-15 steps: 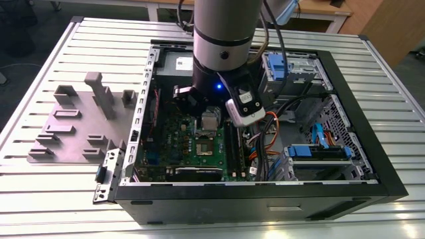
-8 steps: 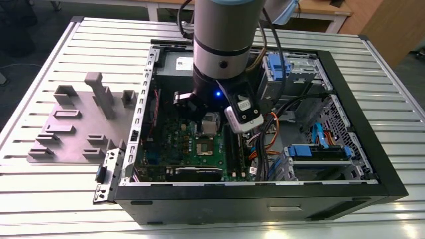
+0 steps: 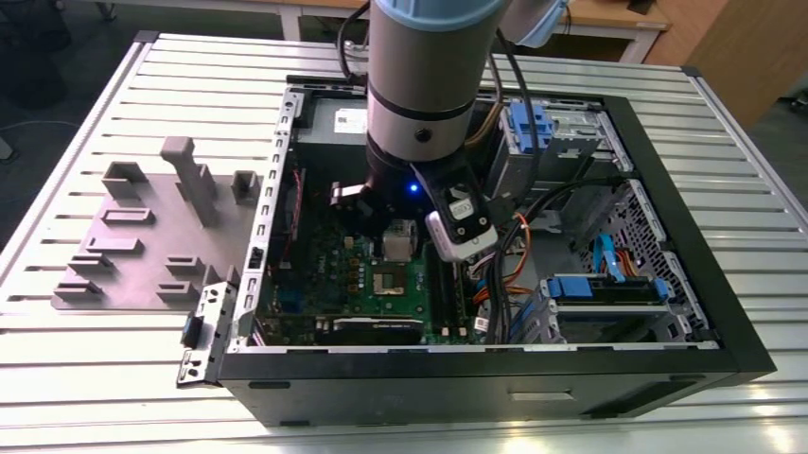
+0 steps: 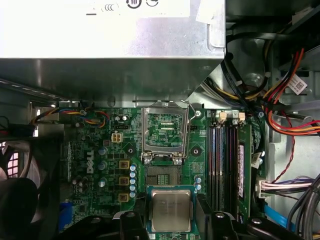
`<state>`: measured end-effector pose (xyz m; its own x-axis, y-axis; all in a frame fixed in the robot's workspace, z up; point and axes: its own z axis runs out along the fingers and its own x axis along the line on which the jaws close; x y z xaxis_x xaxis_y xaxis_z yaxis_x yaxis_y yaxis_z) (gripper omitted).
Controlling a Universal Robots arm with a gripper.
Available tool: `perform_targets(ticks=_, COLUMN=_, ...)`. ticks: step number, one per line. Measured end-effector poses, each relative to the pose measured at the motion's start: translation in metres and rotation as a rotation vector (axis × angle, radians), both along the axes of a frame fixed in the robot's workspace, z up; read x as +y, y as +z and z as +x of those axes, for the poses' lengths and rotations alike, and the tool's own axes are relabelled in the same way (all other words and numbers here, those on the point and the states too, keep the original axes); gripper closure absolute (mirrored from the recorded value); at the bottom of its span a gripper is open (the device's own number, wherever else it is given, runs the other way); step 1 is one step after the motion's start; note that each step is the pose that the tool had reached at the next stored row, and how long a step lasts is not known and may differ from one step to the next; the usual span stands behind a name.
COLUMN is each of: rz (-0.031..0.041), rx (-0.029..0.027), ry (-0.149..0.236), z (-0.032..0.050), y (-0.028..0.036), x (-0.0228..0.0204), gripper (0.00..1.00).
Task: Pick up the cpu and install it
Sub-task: 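Place the cpu into insertion slot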
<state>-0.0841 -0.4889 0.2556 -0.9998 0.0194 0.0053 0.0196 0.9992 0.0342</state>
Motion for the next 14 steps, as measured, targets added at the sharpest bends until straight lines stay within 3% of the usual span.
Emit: perform_targets(ticks=14, rz=-0.0003, rx=-0.0002, ry=0.0, z=0.0, y=-0.0027, x=-0.0011, gripper=0.53)
